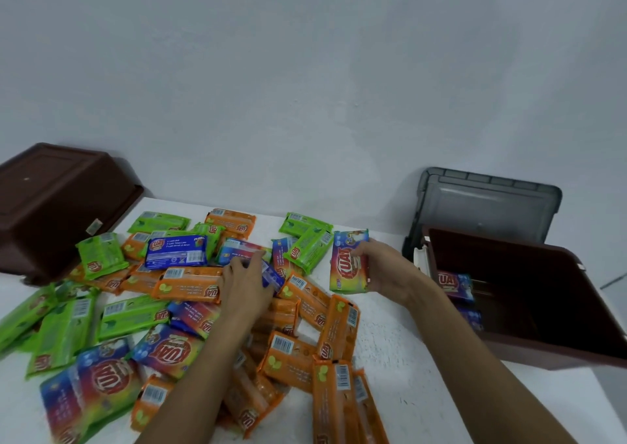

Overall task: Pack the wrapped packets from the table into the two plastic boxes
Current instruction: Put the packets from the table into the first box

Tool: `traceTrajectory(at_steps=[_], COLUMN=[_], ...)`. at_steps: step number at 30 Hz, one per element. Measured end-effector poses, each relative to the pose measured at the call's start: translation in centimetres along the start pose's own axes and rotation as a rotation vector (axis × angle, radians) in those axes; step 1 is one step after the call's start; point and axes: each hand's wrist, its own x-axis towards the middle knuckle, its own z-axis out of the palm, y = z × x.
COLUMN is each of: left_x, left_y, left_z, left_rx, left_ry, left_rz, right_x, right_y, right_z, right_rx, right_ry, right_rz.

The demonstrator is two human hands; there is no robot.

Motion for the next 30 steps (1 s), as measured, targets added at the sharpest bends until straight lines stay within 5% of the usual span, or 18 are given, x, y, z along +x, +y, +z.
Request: traceTrajectory(at_steps=[6, 15, 22, 30], left_x=[1.3, 0.3, -0.4, -1.1], left_y=[-0.1, 0.3, 2.8, 8.1], left_z=[-1.8, -4.8, -7.4, -4.0], left_rx=[-0.24, -0.495, -0.81, -1.108], left_ry=[-0.119, -0.086, 0.115, 0.043], left_rz=[-0.064, 0.035, 0.09, 0.063], right_x=[-1.0, -2.8, -4.5, -8.1], right_y=[0.3, -0.6, -1.5, -1.9], right_z=[-0.2, -1.6, -3.4, -7.7], right_rx=[0.033, -0.164, -0.157, -0.131], right_ry=[0.144, 0.275, 0.301, 0.378], right_rz=[-0.066, -0.147, -0.181, -0.28])
